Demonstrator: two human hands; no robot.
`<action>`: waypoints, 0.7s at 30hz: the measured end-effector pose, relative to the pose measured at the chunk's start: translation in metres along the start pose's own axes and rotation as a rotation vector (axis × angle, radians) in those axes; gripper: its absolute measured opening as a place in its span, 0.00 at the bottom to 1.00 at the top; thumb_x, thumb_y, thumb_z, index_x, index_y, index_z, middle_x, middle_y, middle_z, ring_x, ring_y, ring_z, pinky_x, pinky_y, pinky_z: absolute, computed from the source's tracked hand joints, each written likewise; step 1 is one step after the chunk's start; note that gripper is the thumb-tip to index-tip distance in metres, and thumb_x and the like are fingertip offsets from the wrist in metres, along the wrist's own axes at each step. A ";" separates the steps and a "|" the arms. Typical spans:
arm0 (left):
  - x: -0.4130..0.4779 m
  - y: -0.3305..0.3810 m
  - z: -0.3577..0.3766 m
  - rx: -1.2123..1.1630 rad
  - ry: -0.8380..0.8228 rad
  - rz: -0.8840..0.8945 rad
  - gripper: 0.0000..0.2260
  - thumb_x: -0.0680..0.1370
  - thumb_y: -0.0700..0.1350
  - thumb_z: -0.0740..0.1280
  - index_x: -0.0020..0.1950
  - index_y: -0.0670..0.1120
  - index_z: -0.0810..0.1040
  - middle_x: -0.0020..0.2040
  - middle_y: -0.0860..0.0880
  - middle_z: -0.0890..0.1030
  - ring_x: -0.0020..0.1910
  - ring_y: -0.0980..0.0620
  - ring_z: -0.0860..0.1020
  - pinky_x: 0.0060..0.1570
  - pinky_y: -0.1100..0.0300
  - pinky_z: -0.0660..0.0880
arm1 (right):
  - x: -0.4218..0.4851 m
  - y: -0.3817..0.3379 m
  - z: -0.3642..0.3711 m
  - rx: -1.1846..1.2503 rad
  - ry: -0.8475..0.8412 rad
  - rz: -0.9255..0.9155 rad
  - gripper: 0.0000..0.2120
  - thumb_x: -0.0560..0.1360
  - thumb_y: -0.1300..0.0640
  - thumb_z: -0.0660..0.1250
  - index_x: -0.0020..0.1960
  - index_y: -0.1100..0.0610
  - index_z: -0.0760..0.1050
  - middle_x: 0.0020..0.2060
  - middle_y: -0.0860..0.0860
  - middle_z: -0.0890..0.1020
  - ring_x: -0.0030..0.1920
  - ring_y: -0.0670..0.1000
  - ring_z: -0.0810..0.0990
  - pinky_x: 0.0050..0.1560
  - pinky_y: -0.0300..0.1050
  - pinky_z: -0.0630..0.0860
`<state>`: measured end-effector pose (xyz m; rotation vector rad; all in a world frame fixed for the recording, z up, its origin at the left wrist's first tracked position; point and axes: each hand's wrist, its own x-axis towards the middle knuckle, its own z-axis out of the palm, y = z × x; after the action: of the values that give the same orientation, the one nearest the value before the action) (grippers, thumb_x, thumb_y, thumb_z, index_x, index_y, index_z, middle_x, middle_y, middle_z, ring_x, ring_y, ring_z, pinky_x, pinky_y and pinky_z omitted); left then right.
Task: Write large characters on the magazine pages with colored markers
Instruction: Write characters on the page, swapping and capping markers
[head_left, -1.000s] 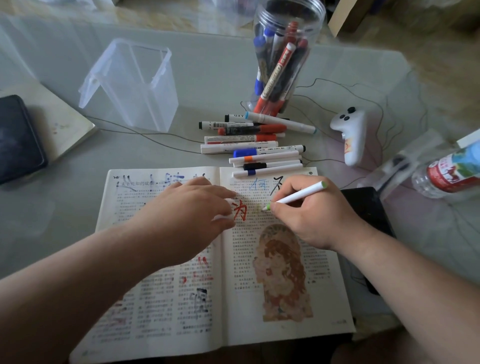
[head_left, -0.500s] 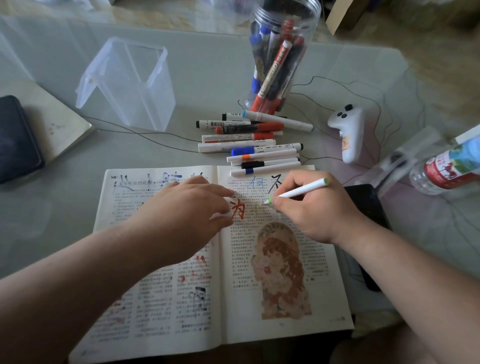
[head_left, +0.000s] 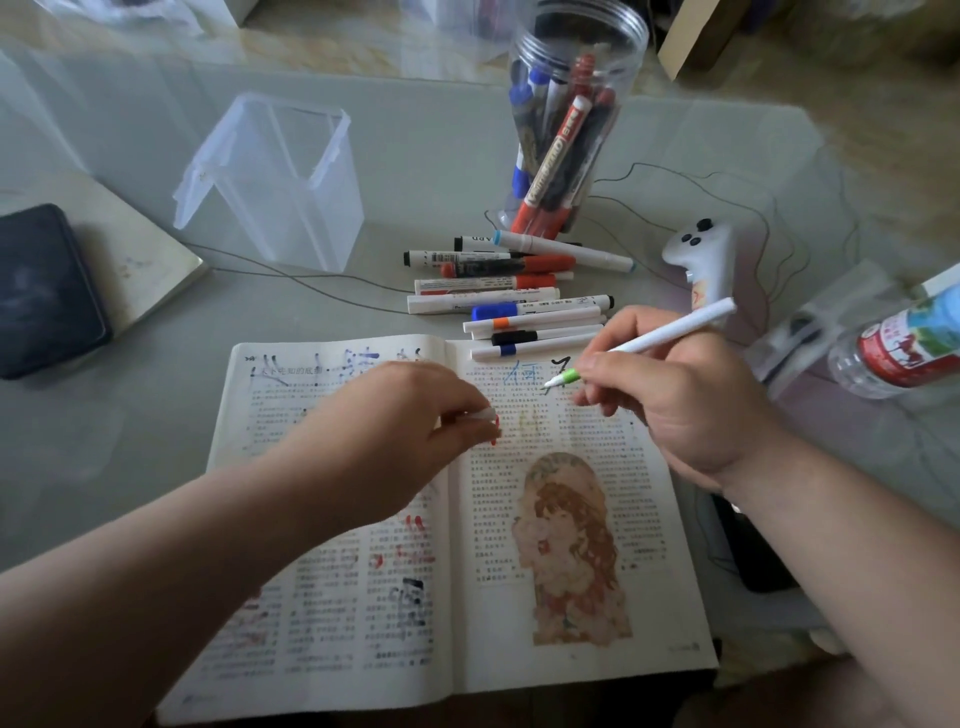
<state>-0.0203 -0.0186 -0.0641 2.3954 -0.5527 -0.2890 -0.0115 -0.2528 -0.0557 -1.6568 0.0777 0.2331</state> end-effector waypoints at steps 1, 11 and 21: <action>0.001 0.003 -0.001 -0.071 0.008 -0.042 0.09 0.78 0.57 0.68 0.44 0.55 0.84 0.37 0.61 0.80 0.40 0.61 0.76 0.38 0.69 0.68 | -0.002 -0.004 0.002 0.095 -0.028 0.009 0.04 0.69 0.62 0.71 0.36 0.58 0.80 0.29 0.58 0.80 0.36 0.58 0.79 0.34 0.40 0.76; -0.002 0.014 -0.008 -0.261 0.022 -0.114 0.04 0.76 0.55 0.72 0.43 0.58 0.84 0.36 0.54 0.82 0.35 0.51 0.76 0.36 0.57 0.72 | -0.017 -0.021 0.016 0.299 -0.131 0.007 0.12 0.72 0.60 0.71 0.47 0.69 0.74 0.42 0.70 0.84 0.43 0.69 0.85 0.47 0.59 0.84; -0.005 0.018 -0.010 -0.220 -0.009 -0.057 0.09 0.77 0.58 0.67 0.45 0.56 0.84 0.38 0.55 0.82 0.38 0.51 0.79 0.41 0.47 0.77 | -0.021 -0.020 0.017 0.115 -0.144 -0.060 0.06 0.72 0.59 0.73 0.41 0.63 0.80 0.41 0.66 0.85 0.43 0.64 0.86 0.46 0.56 0.84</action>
<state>-0.0267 -0.0233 -0.0444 2.2000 -0.4337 -0.3658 -0.0298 -0.2353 -0.0331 -1.5214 -0.0658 0.2961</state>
